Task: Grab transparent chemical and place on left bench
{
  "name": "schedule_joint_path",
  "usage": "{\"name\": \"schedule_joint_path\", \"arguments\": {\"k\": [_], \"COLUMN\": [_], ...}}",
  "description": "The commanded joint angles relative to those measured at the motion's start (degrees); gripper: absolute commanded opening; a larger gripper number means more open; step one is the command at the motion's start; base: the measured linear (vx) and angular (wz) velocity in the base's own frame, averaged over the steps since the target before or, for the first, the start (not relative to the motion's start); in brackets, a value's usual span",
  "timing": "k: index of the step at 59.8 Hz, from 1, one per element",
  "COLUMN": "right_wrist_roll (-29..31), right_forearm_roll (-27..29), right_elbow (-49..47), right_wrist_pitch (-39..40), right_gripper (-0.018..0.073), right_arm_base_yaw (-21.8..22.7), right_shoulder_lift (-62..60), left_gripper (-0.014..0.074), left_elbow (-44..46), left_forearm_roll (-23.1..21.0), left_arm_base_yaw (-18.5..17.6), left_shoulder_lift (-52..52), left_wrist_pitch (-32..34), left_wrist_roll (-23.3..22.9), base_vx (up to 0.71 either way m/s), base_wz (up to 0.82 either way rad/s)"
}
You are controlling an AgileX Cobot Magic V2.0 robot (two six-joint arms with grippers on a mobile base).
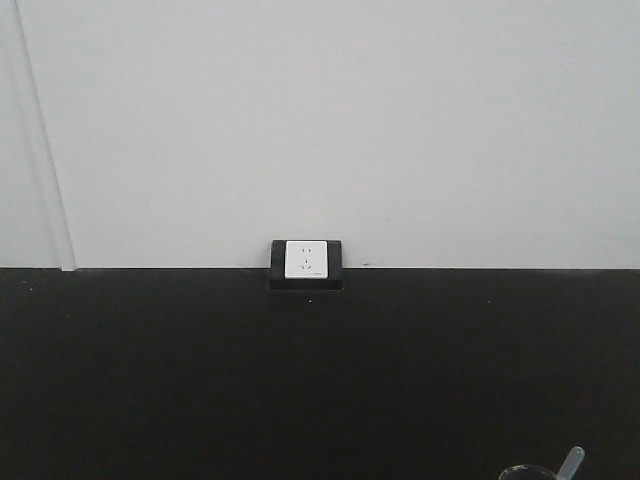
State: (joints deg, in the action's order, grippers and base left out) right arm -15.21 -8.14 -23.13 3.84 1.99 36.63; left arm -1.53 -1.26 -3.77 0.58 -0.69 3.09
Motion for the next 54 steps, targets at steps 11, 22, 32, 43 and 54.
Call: {"name": "schedule_joint_path", "arguments": {"k": [11, 22, 32, 43, 54], "right_wrist_roll": [-3.3, -12.9, -17.3, -24.7, -35.4], "right_forearm_roll": [2.9, 2.5, -1.3, -11.2, -20.9], "right_elbow": [-2.2, -2.2, -3.1, -7.7, -10.3], "right_wrist_pitch": [9.5, 11.2, 12.0, 10.3, 13.2], "right_gripper": [0.0349, 0.0606, 0.0668, 0.0622, 0.0567], "right_arm_base_yaw": [0.3, 0.3, 0.3, 0.3, 0.3], "right_shoulder_lift": [10.6, 17.2, 24.1, 33.4, 41.4], "left_gripper": [-0.0003, -0.0003, -0.0003, -0.0003, -0.0003], "left_elbow": [-0.9, -0.9, -0.9, -0.9, -0.9], "left_forearm_roll": [0.0, 0.0, 0.0, 0.0, 0.0], "left_arm_base_yaw": [-0.1, -0.1, -0.1, -0.1, -0.1], "left_shoulder_lift": [1.1, 1.1, 1.1, 1.1, 1.1], "left_wrist_pitch": [4.5, 4.5, 4.5, 4.5, 4.5], "left_wrist_roll": [-0.4, -0.4, -0.4, -0.4, -0.4], "base_vx": [0.0, 0.0, 0.0, 0.0, 0.0], "base_wz": [0.0, 0.0, 0.0, 0.0, 0.0]}}
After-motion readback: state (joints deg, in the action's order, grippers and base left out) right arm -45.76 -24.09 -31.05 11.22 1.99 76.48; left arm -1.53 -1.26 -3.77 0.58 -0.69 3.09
